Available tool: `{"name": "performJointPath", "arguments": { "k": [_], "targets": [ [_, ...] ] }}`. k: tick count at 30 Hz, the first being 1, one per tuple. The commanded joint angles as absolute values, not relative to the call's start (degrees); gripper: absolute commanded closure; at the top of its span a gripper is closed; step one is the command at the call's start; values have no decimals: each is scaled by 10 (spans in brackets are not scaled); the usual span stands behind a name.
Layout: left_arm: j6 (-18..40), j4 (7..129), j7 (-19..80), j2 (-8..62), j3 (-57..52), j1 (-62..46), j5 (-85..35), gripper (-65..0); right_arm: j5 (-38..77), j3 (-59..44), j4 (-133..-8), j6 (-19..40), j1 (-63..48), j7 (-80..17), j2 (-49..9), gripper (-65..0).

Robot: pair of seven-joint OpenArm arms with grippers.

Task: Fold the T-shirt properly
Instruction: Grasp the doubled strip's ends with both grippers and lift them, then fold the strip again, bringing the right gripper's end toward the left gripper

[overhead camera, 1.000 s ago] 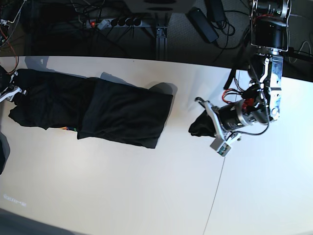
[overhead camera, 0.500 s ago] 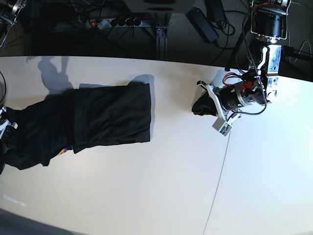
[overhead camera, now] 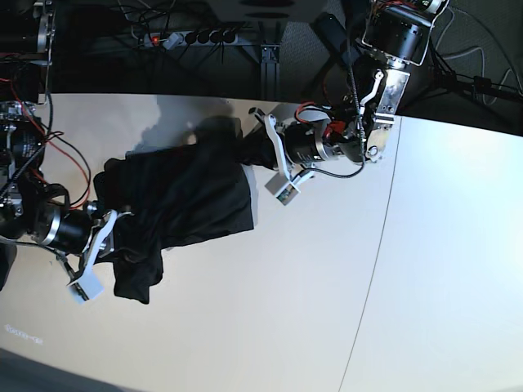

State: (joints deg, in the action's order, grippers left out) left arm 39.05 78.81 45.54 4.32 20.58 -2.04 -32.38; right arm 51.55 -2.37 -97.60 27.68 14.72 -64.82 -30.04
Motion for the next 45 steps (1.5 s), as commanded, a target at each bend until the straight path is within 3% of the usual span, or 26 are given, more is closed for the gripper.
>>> {"name": "performJointPath", "arguments": {
  "k": [1,8,21,22,24,26,28,36,38,40,41,45],
  "targets": [
    [370,788,476,42,214,-21,-280,-58,529,-20,-996,319,155,-638,-301,0],
    [354,788,460,36,229,-20,-255,-58,529,6,-1053,319,90,-647,-258,0],
    [354,788,461,37,229,-19,-250,-58,529,6,-1058,319,11,-660,-229,0],
    [354,788,462,37,229,-19,-251,-58,529,6,-1058,319,11,-660,-220,-15],
    [354,788,478,37,229,-19,-261,-58,529,6,-1058,319,11,-653,-207,-193],
    [354,790,494,37,228,-19,-288,-58,529,6,-1058,319,12,-636,-196,-317],
    [354,798,503,37,216,-19,-308,-58,529,6,-1058,319,18,-618,-192,-349],
    [363,937,549,50,81,-22,-364,-58,448,-21,-1058,318,107,-582,-192,-340],
    [368,950,548,56,92,-24,-388,-58,394,-36,-1049,317,133,-548,-192,-239],
    [369,951,541,53,127,-28,-385,-58,354,-48,-1020,317,161,-521,-192,-33],
    [369,951,535,47,152,-32,-378,-58,346,-53,-1000,318,175,-513,-192,0],
    [369,951,504,11,261,-41,-306,-58,335,-53,-891,318,232,-475,-192,0]
  ]
}}
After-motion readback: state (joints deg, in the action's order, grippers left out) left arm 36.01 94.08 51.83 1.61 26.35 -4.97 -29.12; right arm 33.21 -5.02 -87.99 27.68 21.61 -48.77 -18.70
